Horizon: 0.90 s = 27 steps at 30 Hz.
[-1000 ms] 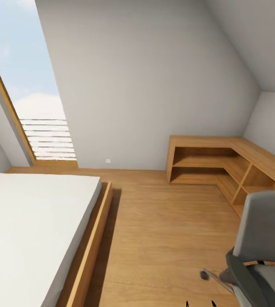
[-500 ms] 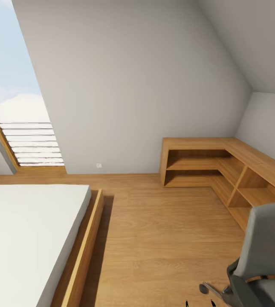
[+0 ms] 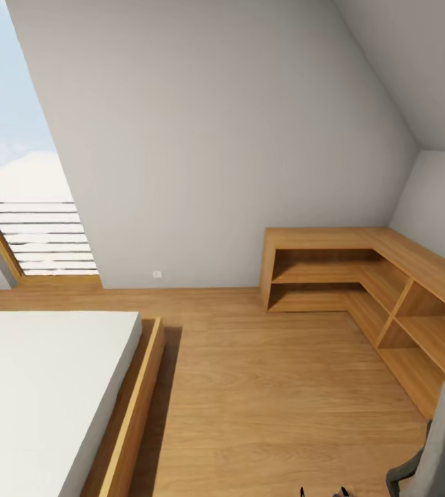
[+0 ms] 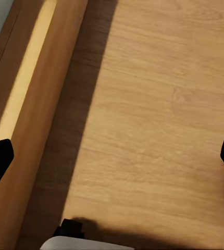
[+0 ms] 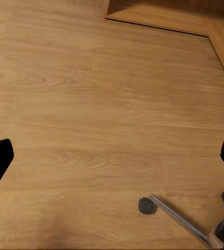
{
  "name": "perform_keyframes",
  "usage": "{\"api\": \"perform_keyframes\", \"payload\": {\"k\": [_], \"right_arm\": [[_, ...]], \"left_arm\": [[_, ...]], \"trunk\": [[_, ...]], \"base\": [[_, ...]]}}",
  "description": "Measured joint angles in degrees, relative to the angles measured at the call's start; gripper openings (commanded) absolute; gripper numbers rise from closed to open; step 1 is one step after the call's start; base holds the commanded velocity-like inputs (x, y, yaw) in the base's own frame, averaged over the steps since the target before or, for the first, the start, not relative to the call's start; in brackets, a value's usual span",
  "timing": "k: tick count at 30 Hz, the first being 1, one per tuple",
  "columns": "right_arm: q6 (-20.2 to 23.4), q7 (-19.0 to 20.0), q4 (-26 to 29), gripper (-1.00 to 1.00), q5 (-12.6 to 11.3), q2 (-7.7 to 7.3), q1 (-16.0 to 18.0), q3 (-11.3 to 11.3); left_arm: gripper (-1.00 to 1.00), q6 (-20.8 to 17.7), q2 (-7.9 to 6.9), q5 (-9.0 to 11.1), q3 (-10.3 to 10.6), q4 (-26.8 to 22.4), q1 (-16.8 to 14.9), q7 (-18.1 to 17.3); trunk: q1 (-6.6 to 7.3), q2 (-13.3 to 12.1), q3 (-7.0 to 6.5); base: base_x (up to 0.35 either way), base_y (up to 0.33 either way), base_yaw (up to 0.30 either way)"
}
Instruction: In the bedroom, organize the workspace by keeping the computer under the desk, ensuring the monitor is on the desk, placing the keyboard on the desk next to the monitor, placing the mouse on the desk next to the keyboard, moving the folder from the swivel chair onto the desk next to the mouse, stacking the notebook on top of the folder with the pen on top of the notebook, and positioning the swivel chair next to the desk.
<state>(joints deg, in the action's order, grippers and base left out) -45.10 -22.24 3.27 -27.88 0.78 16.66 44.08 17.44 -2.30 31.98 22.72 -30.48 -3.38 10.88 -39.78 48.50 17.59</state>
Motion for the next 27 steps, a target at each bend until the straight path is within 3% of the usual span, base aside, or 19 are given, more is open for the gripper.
{"api": "perform_keyframes", "payload": {"k": [23,27], "right_arm": [[0.0,0.0,-0.7,1.00,0.2,0.18,0.0,0.2],[0.0,0.0,-0.7,1.00,0.2,0.18,0.0,0.2]], "left_arm": [[1.00,-0.2,0.00,0.1,-0.2,0.0,0.0,0.0],[1.00,-0.3,0.00,0.1,-0.2,0.0,0.0,0.0]], "trunk": [[0.00,0.0,0.00],[0.87,-1.6,-0.71]], "base": [[0.326,-0.014,0.000],[0.326,-0.073,0.000]]}}
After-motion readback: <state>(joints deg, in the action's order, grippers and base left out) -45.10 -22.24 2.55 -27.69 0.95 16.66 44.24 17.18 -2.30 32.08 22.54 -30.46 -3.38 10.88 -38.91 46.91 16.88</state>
